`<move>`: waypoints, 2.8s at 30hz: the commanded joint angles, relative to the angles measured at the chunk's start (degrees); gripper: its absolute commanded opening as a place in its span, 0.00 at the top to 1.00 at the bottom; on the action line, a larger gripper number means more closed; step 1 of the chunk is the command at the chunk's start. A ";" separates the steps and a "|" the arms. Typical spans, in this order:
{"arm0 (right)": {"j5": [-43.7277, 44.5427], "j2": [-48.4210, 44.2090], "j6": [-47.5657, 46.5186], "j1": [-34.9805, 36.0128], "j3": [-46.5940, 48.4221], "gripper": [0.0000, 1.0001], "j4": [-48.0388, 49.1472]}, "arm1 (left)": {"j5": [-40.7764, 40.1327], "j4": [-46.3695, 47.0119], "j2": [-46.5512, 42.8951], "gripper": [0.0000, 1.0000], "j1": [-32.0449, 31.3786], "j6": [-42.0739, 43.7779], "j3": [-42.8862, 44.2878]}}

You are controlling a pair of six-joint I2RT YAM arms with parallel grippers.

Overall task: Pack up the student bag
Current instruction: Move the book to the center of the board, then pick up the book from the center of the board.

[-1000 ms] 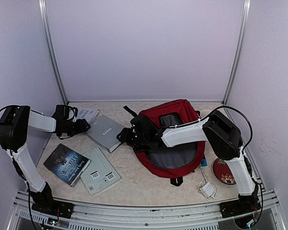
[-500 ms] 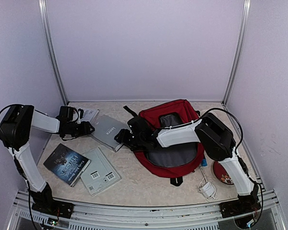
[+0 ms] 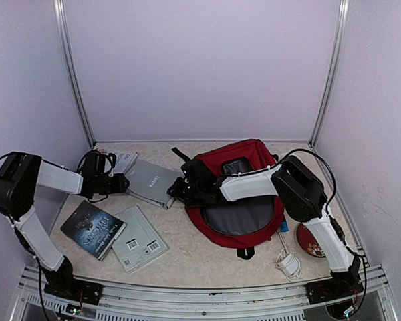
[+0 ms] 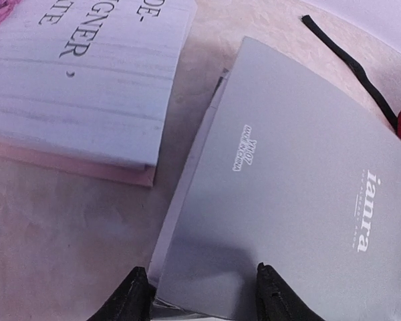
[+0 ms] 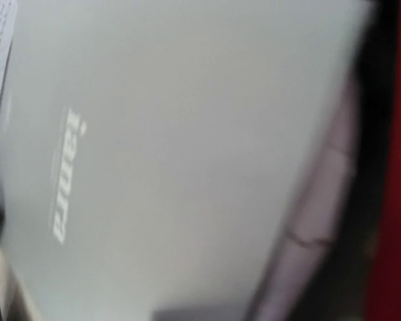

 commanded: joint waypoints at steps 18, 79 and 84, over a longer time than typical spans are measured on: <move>-4.90 -21.18 -13.19 5.42 -16.92 0.71 10.09 | 0.47 4.37 -12.28 0.49 -25.51 -4.81 -11.68; -10.63 -34.52 -24.30 -8.65 -28.17 0.39 -12.64 | 3.88 5.26 -4.07 0.40 -29.73 0.36 -11.28; -19.70 -33.22 -23.05 -8.65 -29.13 0.50 -8.80 | 4.20 5.69 -3.13 0.40 -29.73 0.12 -10.92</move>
